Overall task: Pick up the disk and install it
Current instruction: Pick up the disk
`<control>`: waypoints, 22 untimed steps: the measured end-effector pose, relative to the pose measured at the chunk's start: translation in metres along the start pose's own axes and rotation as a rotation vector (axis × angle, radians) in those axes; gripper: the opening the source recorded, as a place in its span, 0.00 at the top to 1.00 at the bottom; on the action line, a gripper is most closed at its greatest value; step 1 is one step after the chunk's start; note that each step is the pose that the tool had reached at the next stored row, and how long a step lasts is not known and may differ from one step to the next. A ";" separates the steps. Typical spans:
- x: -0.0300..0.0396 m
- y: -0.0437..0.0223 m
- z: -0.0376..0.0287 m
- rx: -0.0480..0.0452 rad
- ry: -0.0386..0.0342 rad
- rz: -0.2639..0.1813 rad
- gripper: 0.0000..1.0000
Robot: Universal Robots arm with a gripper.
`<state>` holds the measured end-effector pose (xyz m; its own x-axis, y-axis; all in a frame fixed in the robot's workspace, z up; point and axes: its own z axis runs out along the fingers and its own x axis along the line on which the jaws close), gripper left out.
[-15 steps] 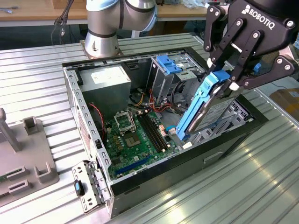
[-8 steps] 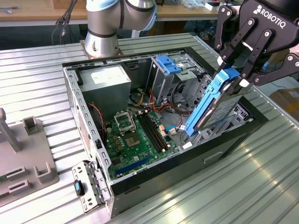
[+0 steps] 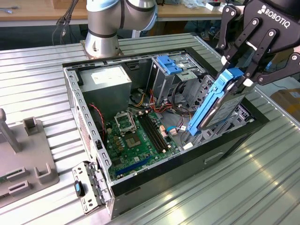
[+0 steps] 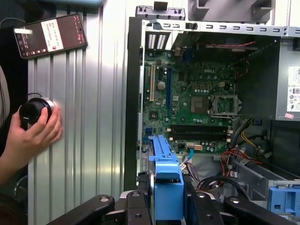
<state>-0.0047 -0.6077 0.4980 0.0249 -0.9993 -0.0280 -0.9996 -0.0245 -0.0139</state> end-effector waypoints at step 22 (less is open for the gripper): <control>0.0001 -0.0353 0.0006 0.0000 0.0009 0.000 0.63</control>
<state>0.0306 -0.6069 0.4980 0.0248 -0.9993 -0.0271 -0.9996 -0.0244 -0.0139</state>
